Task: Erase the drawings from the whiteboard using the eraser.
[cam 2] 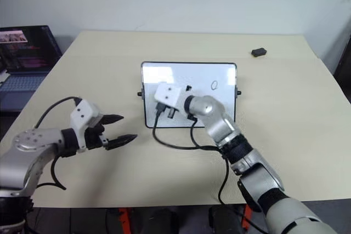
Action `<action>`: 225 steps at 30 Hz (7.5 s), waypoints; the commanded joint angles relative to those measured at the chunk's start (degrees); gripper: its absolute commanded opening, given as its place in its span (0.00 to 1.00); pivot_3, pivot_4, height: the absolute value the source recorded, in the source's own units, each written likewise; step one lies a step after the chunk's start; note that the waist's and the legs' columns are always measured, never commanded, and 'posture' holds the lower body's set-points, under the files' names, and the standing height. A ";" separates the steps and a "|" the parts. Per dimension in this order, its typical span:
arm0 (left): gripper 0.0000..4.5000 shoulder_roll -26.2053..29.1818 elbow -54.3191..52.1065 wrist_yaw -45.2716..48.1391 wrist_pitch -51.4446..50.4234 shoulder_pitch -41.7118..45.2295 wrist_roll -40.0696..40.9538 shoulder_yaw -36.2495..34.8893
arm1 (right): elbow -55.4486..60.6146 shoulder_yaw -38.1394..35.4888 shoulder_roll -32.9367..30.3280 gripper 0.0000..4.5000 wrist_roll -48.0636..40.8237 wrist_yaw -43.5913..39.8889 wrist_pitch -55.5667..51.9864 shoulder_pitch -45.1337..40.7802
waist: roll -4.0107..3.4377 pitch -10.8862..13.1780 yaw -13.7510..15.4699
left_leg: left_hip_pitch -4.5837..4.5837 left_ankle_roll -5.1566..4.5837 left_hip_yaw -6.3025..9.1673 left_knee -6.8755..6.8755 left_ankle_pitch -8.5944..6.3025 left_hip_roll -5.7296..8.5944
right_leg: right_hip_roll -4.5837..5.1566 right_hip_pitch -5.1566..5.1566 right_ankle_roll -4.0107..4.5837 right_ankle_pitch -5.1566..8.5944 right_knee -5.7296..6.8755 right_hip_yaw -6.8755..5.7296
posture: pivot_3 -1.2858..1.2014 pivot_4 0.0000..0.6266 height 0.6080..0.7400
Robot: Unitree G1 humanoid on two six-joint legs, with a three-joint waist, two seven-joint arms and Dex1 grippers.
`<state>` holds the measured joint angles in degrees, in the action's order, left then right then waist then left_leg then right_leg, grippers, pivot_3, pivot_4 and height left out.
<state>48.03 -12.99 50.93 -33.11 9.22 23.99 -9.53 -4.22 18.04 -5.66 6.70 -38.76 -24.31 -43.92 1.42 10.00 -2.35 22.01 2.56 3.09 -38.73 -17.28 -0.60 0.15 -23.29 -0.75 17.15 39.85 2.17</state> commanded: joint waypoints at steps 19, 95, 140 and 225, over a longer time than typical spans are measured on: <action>1.00 -5.43 -8.12 -2.06 -1.66 0.89 6.05 1.30 | 30.40 -15.59 -18.40 0.22 -11.57 3.80 -4.38 36.19 | 0.02 0.01 0.51 | -0.14 -0.02 -0.11 -0.04 -0.03 0.01 | -0.06 0.10 -0.06 0.04 0.05 0.12 | 0.52 0.24 1.00; 1.00 -10.28 -1.04 -2.70 4.17 6.17 2.46 4.41 | 10.22 -5.65 -5.56 0.22 -6.70 8.08 1.74 11.54 | 0.10 -0.06 0.50 | -0.12 -0.07 -0.06 -0.04 0.02 -0.01 | -0.09 0.07 -0.06 0.06 0.08 0.12 | 0.52 0.24 1.00; 1.00 -16.33 2.93 -3.23 8.93 16.11 -1.49 12.52 | 22.23 -18.08 -14.79 0.22 -11.90 18.36 3.07 27.46 | 0.10 -0.05 0.61 | -0.15 -0.06 -0.13 -0.08 0.03 0.06 | -0.09 0.14 -0.10 0.07 0.08 0.17 | 0.52 0.24 1.00; 1.00 -13.99 2.06 17.62 9.32 20.22 -0.79 25.32 | 41.33 -30.00 -10.37 0.22 -18.24 32.45 -25.75 44.11 | 0.00 -0.08 0.50 | -0.22 -0.08 -0.19 0.61 0.07 0.02 | -0.17 0.19 -0.16 0.04 -0.54 0.25 | 0.52 0.24 1.00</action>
<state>33.72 -11.10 66.97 -25.79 28.11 24.57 14.89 34.83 -10.57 -16.11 -12.11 -7.51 -49.41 0.86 1.43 9.91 -1.85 21.80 2.48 2.89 -38.12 -17.22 -0.56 -0.01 -23.10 -0.91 17.18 39.30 2.43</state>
